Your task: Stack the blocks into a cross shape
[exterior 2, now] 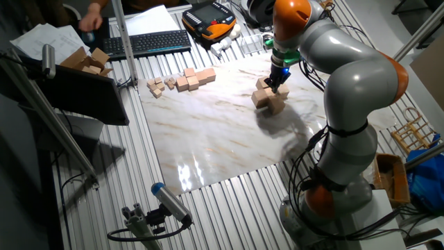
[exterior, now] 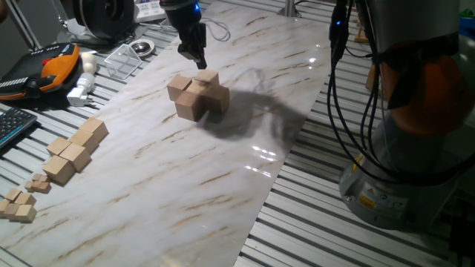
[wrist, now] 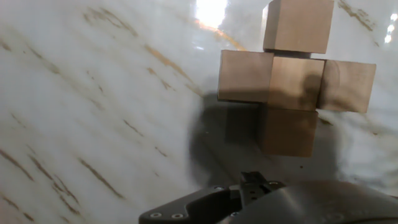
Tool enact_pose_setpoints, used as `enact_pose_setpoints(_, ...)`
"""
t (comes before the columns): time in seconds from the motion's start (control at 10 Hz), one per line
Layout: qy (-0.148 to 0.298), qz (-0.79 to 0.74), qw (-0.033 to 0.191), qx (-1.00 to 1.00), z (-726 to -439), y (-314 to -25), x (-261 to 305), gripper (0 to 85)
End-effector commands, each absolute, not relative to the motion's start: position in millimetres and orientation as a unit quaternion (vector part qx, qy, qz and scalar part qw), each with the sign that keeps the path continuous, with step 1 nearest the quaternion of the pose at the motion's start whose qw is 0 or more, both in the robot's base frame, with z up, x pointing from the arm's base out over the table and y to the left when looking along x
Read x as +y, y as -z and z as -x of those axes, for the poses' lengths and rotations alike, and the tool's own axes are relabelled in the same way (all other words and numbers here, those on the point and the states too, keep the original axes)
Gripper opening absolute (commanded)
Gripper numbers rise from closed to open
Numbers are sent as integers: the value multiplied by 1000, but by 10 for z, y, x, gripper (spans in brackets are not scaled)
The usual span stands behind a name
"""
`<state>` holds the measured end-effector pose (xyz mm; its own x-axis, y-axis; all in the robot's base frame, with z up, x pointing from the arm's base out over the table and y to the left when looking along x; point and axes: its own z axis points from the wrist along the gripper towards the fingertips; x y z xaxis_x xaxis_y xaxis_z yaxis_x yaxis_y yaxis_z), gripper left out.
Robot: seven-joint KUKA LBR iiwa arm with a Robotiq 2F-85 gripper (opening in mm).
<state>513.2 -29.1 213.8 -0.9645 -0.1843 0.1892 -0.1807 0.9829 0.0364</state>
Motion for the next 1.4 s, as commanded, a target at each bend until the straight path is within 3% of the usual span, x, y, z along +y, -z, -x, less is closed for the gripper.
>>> enact_pose_setpoints(0.0,10,-94,95,-991,-5130,-2137,-290,0)
enact_pose_setpoints(1.3,12,-90,85,-992,-5033,-2103,-175,0)
